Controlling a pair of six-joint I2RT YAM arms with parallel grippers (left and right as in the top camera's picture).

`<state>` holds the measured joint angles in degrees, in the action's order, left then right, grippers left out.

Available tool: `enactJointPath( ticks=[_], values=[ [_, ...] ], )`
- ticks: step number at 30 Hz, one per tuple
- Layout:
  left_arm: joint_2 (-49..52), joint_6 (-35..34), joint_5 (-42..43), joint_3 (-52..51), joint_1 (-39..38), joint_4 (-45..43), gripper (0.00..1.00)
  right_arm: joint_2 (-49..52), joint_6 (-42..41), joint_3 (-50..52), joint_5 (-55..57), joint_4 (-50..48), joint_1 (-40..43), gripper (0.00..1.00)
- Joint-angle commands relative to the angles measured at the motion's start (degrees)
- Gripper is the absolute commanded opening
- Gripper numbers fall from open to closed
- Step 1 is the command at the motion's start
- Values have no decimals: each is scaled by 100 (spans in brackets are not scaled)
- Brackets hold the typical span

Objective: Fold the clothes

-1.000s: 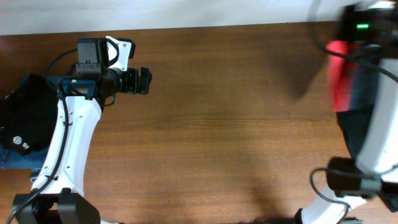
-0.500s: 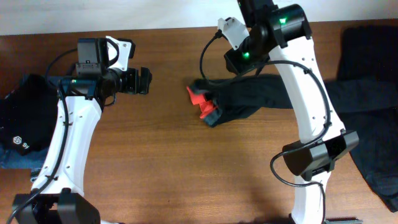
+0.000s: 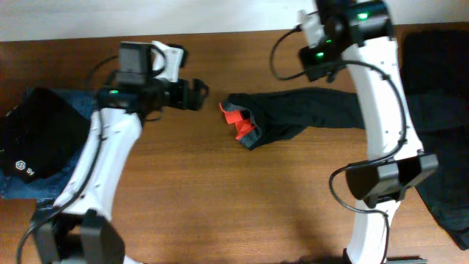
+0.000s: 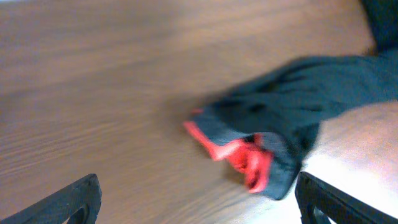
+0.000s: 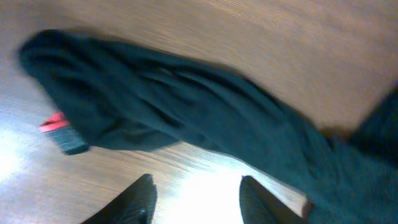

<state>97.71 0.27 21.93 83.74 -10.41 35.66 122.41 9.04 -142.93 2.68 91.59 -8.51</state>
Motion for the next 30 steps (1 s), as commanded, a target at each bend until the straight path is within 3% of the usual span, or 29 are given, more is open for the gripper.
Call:
enactJointPath(
  ticks=[1,7,13,14,17,18,19,21,27,30],
  values=[
    [667,-778,275,-7,-612,-175,99,-140,-273,-61,20,116,564,51],
    [1650,-1958,275,-7,-1276,-872,99,-140,-269,-61,-422,149,1222,51],
    [2262,-2782,330,-7,-1469,-1884,99,-140,-249,-61,-684,149,1532,51],
    [2286,-2791,387,-7,-1469,-1978,95,-140,-247,-61,-684,146,1534,51],
    [2286,-2789,584,-4,-1440,-2232,58,-140,-247,-61,-680,146,1534,50],
    [2282,-2789,636,4,-1419,-2264,39,-140,-245,-61,-678,144,1534,50],
    [2280,-2785,739,15,-1366,-2267,9,-140,-243,-61,-675,144,1537,50],
    [2253,-2782,898,22,-1268,-2205,1,-140,-221,-61,-673,146,1541,50],
    [1368,-1687,949,22,-485,-1486,1,-138,-229,-59,-721,210,1683,51],
    [481,-1128,662,22,109,-1102,1,-114,-227,-59,-951,258,1779,57]
  ],
)
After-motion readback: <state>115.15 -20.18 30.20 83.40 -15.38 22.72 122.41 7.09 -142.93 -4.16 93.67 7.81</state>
